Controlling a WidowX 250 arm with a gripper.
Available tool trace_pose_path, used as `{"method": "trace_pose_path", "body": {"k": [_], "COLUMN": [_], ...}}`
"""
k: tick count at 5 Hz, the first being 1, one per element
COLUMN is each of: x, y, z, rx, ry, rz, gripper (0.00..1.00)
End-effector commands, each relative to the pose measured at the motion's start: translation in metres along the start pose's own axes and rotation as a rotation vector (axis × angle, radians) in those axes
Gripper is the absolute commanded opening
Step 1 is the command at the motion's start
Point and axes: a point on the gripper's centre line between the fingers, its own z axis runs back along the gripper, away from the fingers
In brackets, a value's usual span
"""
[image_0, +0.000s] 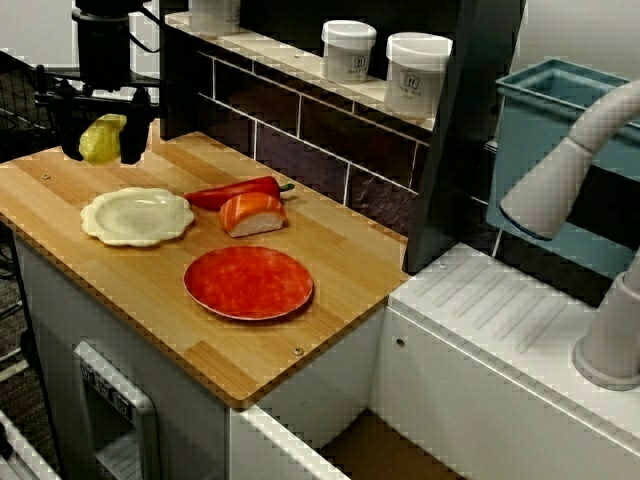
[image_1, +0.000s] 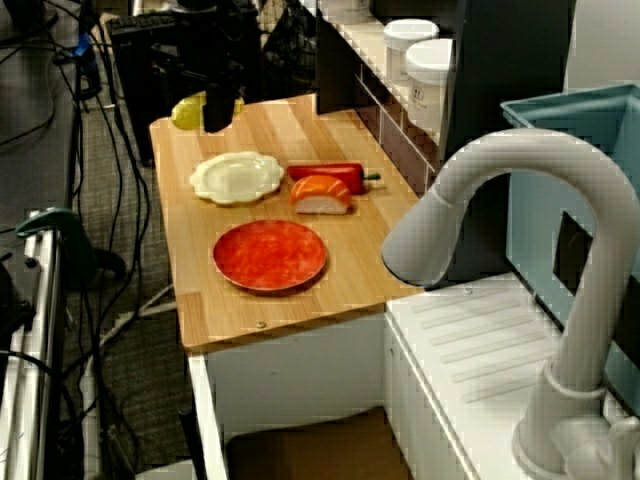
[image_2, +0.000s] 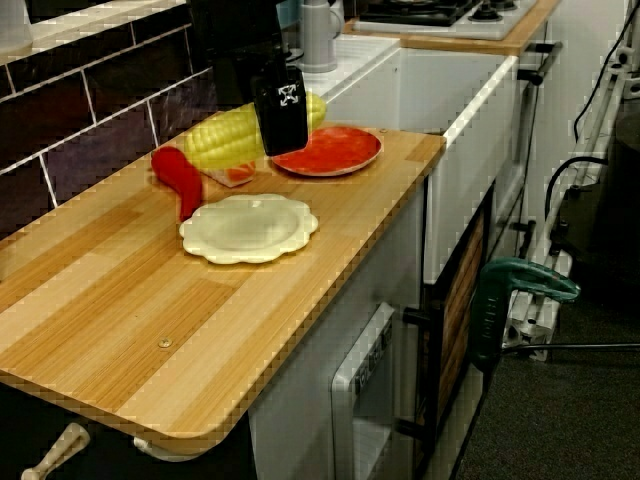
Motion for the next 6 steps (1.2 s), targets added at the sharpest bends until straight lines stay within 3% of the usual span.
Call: {"method": "trace_pose_path", "body": {"k": [1, 4, 5, 6], "x": [-0.008, -0.009, -0.007, -0.005], "y": [-0.004, -0.010, -0.010, -0.007], "z": [-0.012, -0.036, -0.040, -0.040], "rx": [0.012, 0.044, 0.062, 0.063], "ry": [-0.069, -0.082, -0.064, -0.059], "rz": [0.013, 0.015, 0.010, 0.016], "gripper": [0.00, 0.00, 0.21, 1.00]}}
